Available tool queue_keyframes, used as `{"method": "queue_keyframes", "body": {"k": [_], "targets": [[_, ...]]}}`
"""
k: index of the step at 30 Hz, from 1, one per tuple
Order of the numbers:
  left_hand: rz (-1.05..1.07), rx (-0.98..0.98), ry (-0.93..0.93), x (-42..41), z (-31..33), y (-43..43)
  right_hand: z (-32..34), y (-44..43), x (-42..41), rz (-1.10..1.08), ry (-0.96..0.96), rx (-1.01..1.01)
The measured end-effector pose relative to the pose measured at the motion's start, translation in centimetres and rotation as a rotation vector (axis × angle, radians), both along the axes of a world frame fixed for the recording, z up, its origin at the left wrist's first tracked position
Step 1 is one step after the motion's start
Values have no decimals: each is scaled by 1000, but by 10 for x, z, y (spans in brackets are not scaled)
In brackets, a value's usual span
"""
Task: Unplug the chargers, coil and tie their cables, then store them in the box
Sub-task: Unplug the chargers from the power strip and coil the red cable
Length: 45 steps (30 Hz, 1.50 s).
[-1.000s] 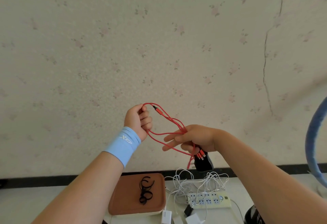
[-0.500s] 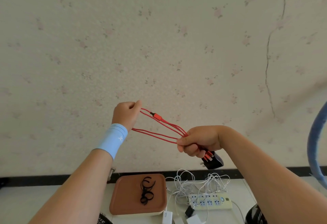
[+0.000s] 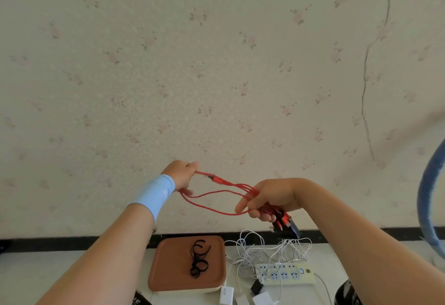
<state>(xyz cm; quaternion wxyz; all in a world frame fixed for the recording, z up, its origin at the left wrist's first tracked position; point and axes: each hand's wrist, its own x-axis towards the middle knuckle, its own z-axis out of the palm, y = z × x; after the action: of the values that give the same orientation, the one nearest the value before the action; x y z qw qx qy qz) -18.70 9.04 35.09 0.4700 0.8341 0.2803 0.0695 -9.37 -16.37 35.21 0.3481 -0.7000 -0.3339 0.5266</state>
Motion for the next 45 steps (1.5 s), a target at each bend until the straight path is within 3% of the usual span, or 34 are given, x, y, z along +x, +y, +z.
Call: {"method": "queue_keyframes", "body": {"k": [2, 3, 7, 13, 18, 21, 24, 27, 32, 34, 35, 37, 38, 41, 43, 45], "targets": [[84, -571, -244, 1, 9, -2, 3, 0, -1, 24, -3, -11], [101, -749, -300, 0, 14, -2, 5, 1, -3, 52, 10, -5], [163, -1094, -356, -2, 28, -12, 12, 8, -8, 120, 87, 11], [358, -769, -408, 0, 24, -6, 21, 11, -6, 95, 183, -7], [328, -735, -295, 0, 20, 3, 13, 11, -5, 61, -281, -47], [322, -315, -195, 1, 17, 7, 5, 13, -2, 9, -450, -113], [274, -17, -149, -1, 15, 11, 0, 13, -1, -22, -411, -54], [152, 352, 69, -3, 8, 15, -2, 10, 3, -75, -376, 2], [-59, 625, 489, -5, -2, -3, 5, 8, 1, -108, -254, 37], [-157, 739, 410, -1, -5, -17, 7, 9, -1, -114, -234, 25], [-213, 678, 272, 1, -4, -25, 8, 10, -1, -115, -233, 16], [-347, 368, 0, -1, 4, -47, 10, 12, -2, -131, -221, 2], [-434, 215, -34, -3, 9, -59, 10, 12, -2, -154, -209, 2], [-647, 93, 94, -5, 4, -74, 12, 11, -1, -252, -133, 43], [-623, 33, 100, -6, 1, -71, 13, 9, 3, -321, -77, 87], [-522, -154, 48, -6, 5, -66, 12, 5, 9, -386, -85, 126]]}}
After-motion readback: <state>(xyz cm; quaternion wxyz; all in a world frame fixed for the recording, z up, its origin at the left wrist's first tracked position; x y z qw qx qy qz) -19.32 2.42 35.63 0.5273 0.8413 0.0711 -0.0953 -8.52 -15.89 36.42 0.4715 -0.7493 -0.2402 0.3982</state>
